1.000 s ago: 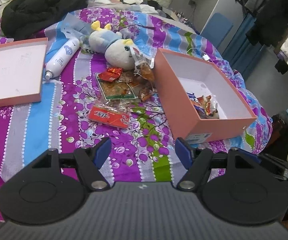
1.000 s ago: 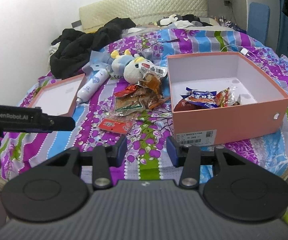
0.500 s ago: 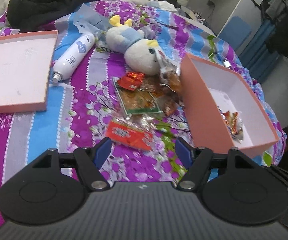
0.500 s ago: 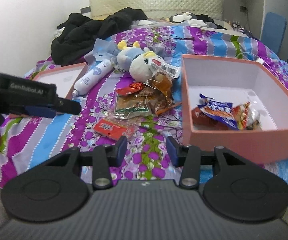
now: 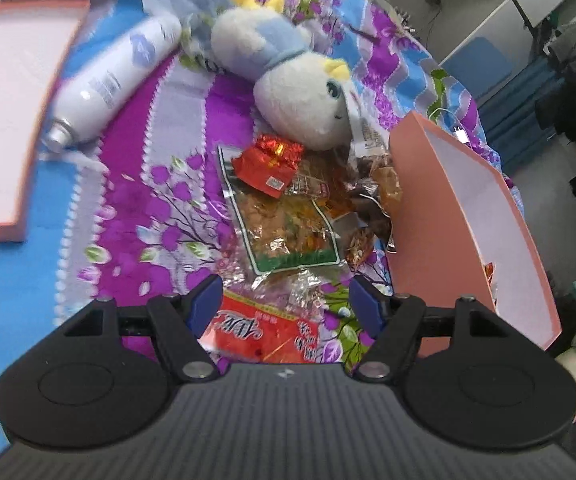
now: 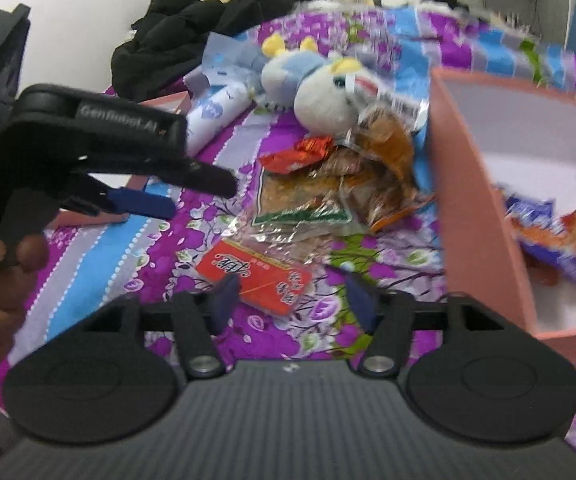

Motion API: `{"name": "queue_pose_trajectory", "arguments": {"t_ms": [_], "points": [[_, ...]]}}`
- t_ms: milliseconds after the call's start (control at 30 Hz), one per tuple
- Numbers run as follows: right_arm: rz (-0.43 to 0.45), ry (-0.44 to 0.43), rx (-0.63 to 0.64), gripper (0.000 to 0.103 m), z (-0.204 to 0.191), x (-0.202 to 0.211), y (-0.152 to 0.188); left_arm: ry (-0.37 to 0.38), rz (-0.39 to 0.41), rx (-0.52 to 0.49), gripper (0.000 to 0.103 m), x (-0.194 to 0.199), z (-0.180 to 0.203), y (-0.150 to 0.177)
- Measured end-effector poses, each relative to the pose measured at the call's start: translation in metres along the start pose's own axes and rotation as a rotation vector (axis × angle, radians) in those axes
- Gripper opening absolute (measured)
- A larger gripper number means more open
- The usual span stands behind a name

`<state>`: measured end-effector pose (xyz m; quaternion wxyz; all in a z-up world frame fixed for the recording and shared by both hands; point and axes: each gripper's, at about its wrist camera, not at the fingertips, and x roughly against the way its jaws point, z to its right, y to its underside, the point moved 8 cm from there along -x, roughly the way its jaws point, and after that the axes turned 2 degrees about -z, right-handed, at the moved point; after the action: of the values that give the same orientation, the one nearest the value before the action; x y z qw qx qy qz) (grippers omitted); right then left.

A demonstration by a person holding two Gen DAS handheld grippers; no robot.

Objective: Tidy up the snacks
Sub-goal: 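Reach both tools down toward the green-labelled bag and clear snack bag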

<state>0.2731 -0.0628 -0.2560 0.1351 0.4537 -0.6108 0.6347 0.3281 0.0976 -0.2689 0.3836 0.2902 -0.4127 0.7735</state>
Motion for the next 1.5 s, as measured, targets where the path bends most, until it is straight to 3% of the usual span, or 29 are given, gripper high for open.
{"name": "queue_pose_trajectory", "arguments": {"t_ms": [333,600,733,833,1067,1300,1500], "points": [[-0.129,-0.108,-0.161,0.061,0.01,-0.06,0.017,0.123,-0.106,0.165,0.073,-0.06,-0.019,-0.005],[-0.103,-0.152,-0.22,0.049,0.011,-0.072,0.009,0.16,-0.129,0.243,0.055,-0.08,-0.026,-0.005],[-0.107,-0.126,-0.223,0.018,0.016,-0.073,0.008,0.162,-0.135,0.273,0.035,-0.083,-0.029,-0.006],[-0.114,-0.141,-0.252,0.01,0.022,-0.073,0.008,0.148,-0.131,0.276,0.024,-0.085,-0.03,-0.006],[-0.092,-0.153,-0.26,0.005,0.022,-0.058,0.004,0.193,-0.086,0.296,0.013,-0.069,-0.025,-0.006],[-0.077,-0.157,-0.263,0.004,0.022,-0.031,0.011,0.211,-0.05,0.238,0.006,-0.035,-0.009,0.001],[-0.067,-0.154,-0.266,0.003,0.024,0.0,0.024,0.212,-0.022,0.23,0.005,0.005,-0.007,0.023]]}}
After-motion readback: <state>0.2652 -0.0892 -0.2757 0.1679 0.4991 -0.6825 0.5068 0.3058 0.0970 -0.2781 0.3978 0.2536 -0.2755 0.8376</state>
